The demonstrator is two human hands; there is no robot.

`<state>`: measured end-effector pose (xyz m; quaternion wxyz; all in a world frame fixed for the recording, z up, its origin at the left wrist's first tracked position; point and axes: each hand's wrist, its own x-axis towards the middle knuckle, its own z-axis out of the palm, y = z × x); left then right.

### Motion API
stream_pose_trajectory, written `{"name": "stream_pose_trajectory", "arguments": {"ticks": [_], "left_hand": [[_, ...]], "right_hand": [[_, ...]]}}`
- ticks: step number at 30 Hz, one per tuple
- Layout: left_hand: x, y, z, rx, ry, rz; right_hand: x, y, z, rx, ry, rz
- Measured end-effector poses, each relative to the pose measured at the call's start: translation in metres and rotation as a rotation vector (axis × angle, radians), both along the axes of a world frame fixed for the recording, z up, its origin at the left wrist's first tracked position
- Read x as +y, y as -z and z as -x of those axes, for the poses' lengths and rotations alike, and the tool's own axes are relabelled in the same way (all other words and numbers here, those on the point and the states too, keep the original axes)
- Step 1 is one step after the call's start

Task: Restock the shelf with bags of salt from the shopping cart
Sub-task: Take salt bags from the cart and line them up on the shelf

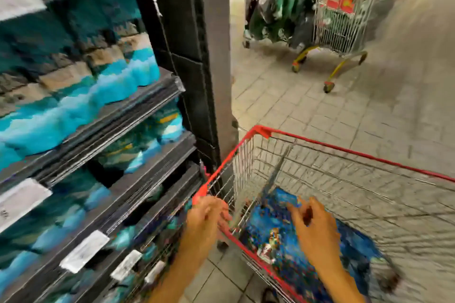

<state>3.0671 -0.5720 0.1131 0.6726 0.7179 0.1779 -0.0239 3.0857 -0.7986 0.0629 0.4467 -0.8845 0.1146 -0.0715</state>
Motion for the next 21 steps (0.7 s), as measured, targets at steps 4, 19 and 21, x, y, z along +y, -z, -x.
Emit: {"name": "stream_pose_trajectory", "arguments": {"ticks": [4,19,21], "left_hand": [[-0.099,0.091,-0.071,0.284,0.301,-0.127],[-0.146,0.433,-0.131,0.633,0.628,-1.021],[-0.139,0.456,-0.129,0.697,0.593,-0.978]], "right_hand": [[-0.082,0.088,-0.039,0.33,0.15,-0.023],[-0.162,0.388,0.009,1.213,0.352,0.168],[-0.169,0.405,0.008,1.205,0.452,0.152]]}}
